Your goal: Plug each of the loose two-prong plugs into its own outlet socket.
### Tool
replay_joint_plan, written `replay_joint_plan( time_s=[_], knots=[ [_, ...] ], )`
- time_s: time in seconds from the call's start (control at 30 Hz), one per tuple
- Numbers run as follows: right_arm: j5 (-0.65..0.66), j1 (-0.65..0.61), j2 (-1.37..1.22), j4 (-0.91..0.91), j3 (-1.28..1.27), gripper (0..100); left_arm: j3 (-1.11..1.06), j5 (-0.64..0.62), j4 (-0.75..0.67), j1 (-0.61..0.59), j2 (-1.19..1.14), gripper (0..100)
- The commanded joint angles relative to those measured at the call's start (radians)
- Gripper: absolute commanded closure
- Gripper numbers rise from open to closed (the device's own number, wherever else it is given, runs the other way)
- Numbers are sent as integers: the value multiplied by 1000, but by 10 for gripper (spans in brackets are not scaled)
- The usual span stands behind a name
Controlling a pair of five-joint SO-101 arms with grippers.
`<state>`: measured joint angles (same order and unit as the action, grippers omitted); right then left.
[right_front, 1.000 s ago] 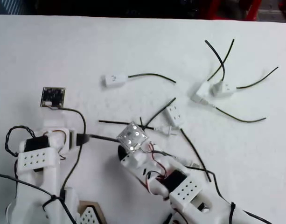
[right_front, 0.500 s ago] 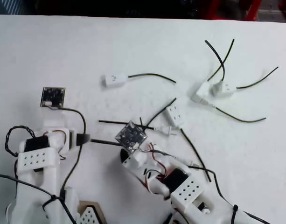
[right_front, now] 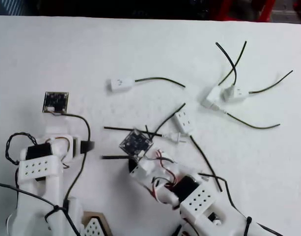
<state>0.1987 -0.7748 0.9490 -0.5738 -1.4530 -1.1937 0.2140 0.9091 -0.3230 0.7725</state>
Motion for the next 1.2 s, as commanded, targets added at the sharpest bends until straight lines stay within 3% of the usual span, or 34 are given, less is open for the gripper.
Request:
replay_joint_plan(
  time_s=[0.0,0.43,0.73,0.97,1.17],
  knots=[
    [14,51,2,-111,37,982,-2,8,-17,-8,24,653],
    [60,61,2,-200,140,982,-2,8,-17,-5,24,653],
    [-68,54,12,-199,330,982,-2,8,-17,-5,24,653],
    [-78,54,4,-194,278,982,-2,8,-17,-5,24,653],
    [-32,54,1,-85,157,982,-2,8,-17,-4,24,653]
  ],
)
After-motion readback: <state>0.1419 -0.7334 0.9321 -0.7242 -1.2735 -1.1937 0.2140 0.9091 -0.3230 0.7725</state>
